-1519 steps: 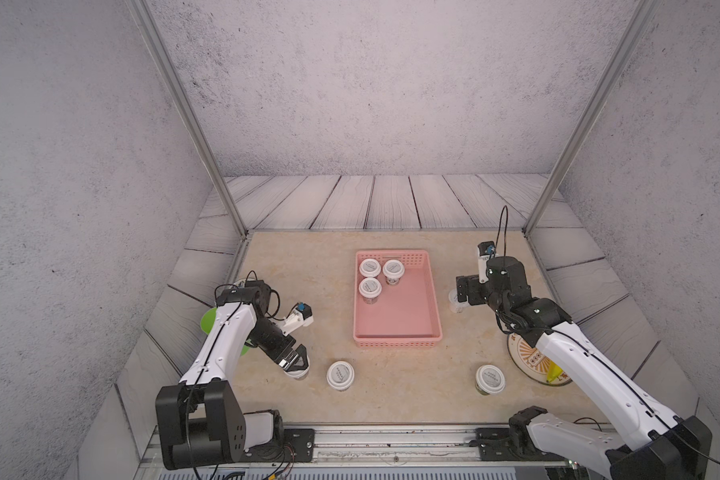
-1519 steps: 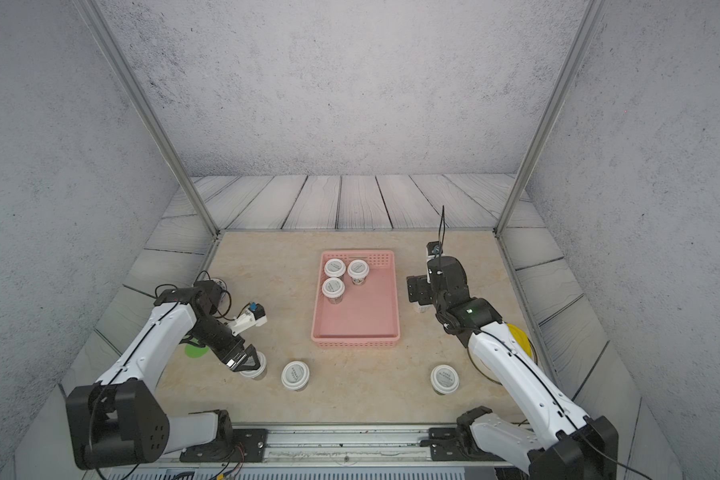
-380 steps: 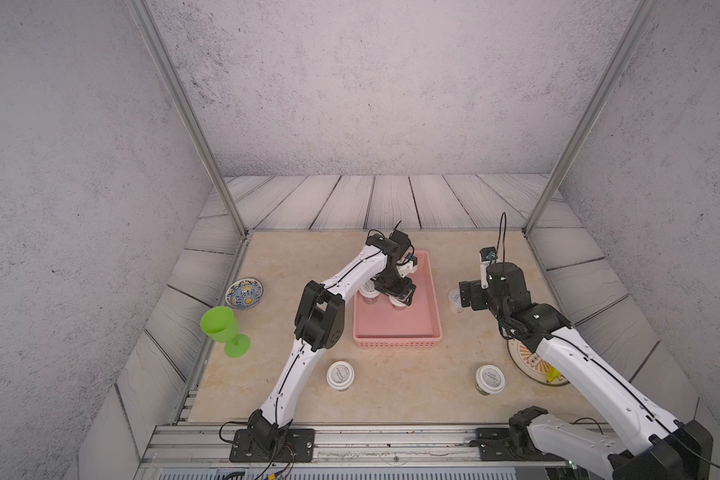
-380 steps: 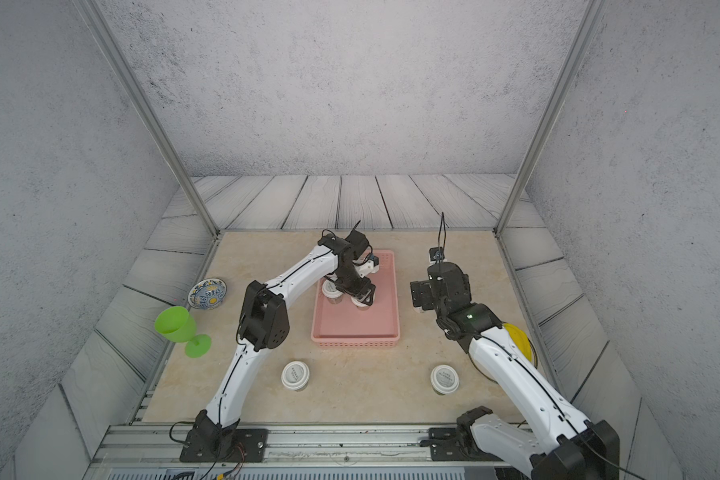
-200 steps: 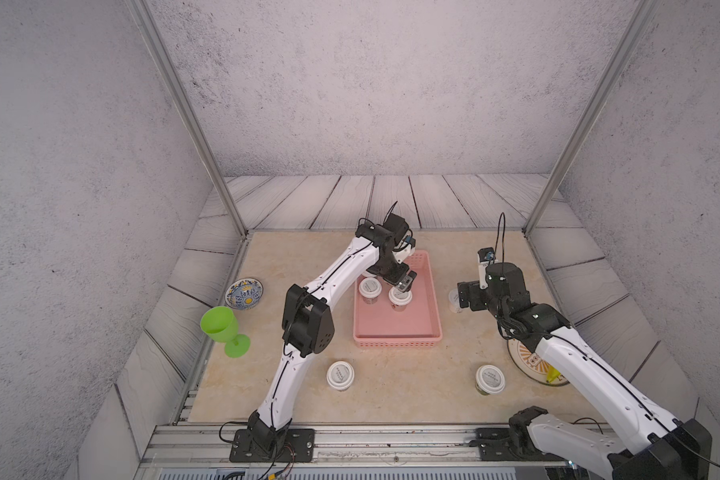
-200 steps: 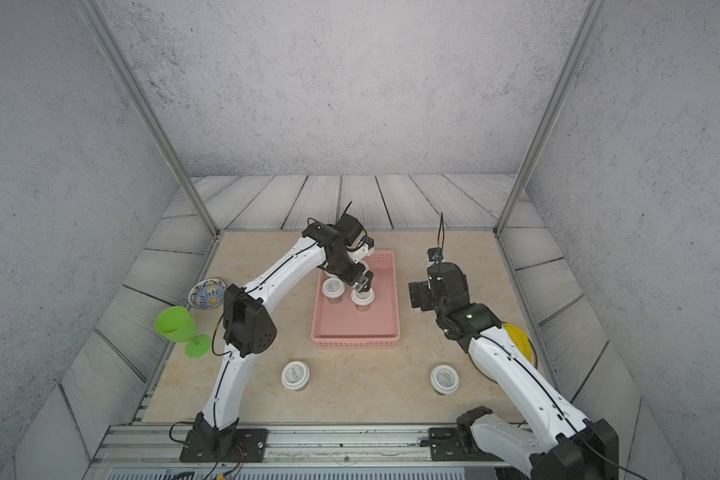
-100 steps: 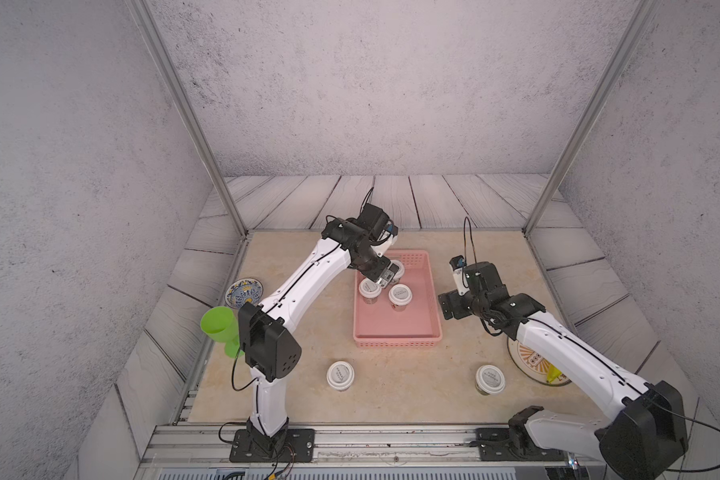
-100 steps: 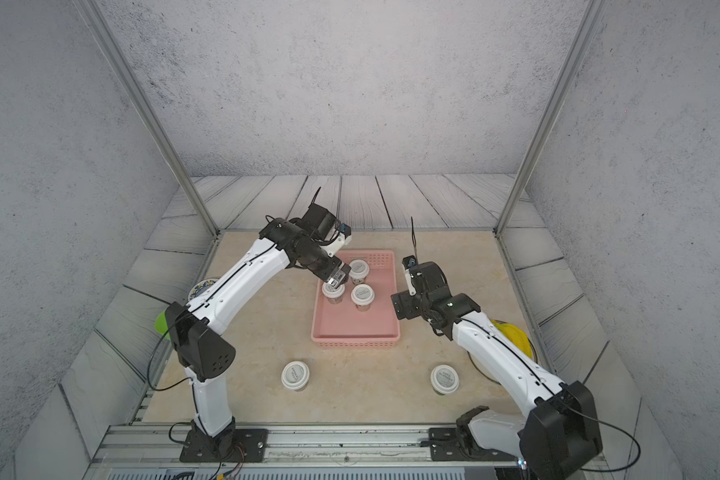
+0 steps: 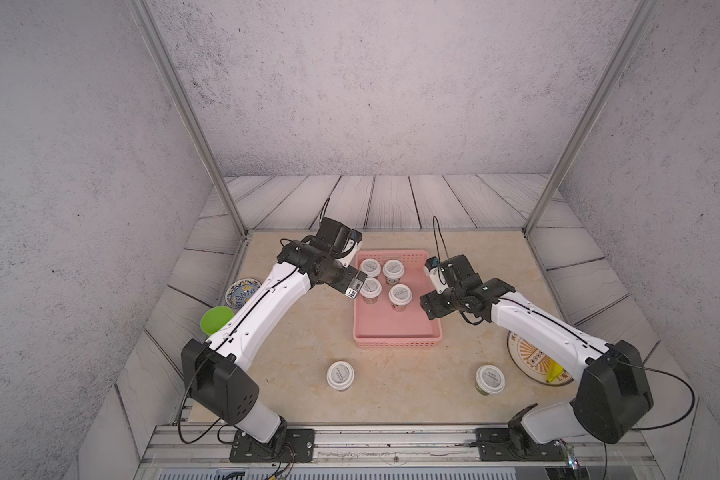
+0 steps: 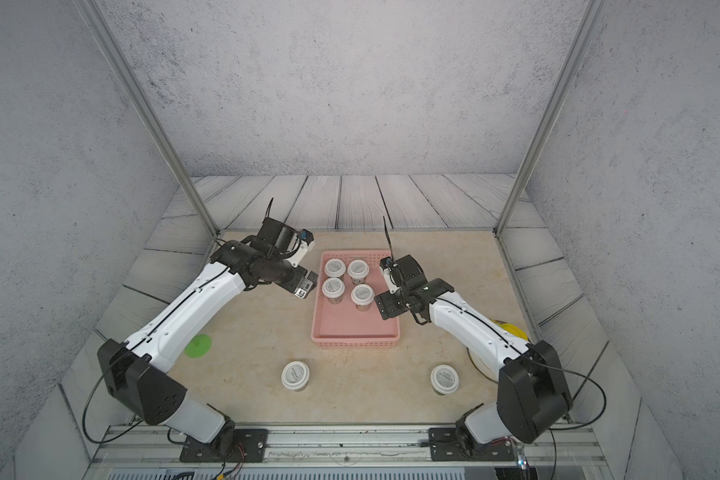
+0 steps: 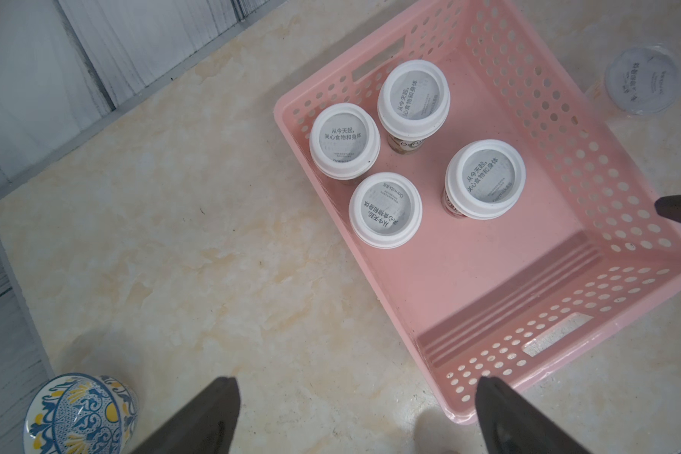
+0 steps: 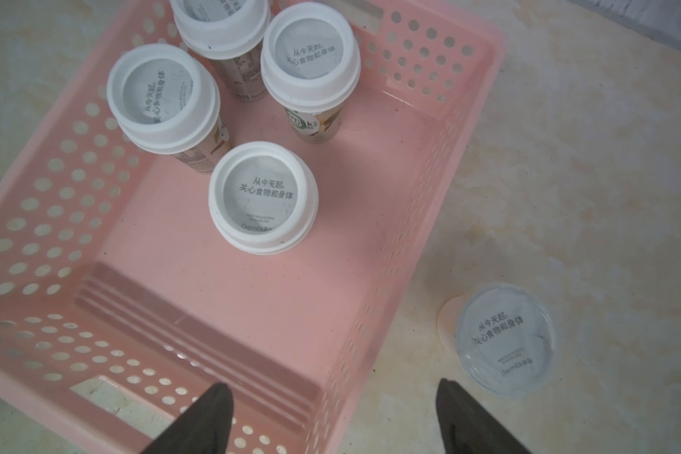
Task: Put the yogurt in the basket
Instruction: Adjust the yogurt in the basket.
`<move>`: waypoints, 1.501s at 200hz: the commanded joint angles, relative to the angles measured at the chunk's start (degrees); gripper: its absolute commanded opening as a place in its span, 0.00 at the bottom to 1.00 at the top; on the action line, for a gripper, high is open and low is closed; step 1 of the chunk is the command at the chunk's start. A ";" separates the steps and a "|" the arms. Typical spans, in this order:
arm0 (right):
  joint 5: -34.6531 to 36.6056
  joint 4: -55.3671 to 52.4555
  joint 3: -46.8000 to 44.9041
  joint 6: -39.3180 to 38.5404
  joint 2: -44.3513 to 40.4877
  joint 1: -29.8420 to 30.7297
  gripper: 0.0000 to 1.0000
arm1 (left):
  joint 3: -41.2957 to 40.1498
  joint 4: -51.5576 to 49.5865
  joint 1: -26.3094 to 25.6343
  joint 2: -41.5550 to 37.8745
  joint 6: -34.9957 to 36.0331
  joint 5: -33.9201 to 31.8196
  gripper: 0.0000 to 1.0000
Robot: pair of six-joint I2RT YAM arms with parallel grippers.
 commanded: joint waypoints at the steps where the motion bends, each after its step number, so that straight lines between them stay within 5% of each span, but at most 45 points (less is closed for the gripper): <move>1: -1.25 -3.67 3.39 -0.21 2.99 1.51 0.83 | -3.52 3.55 2.14 -2.87 0.60 0.58 1.00; 76: -4.35 -4.04 8.77 1.23 13.44 2.36 0.78 | -15.80 10.35 12.49 -11.29 -1.87 11.34 1.00; 145: -4.29 -4.57 13.24 1.26 19.85 2.40 0.71 | -17.66 11.60 19.04 -13.26 -3.11 14.86 1.00; 300: -4.04 2.21 14.38 1.79 25.40 2.39 0.54 | -20.34 13.60 22.54 -14.46 -3.83 17.96 1.00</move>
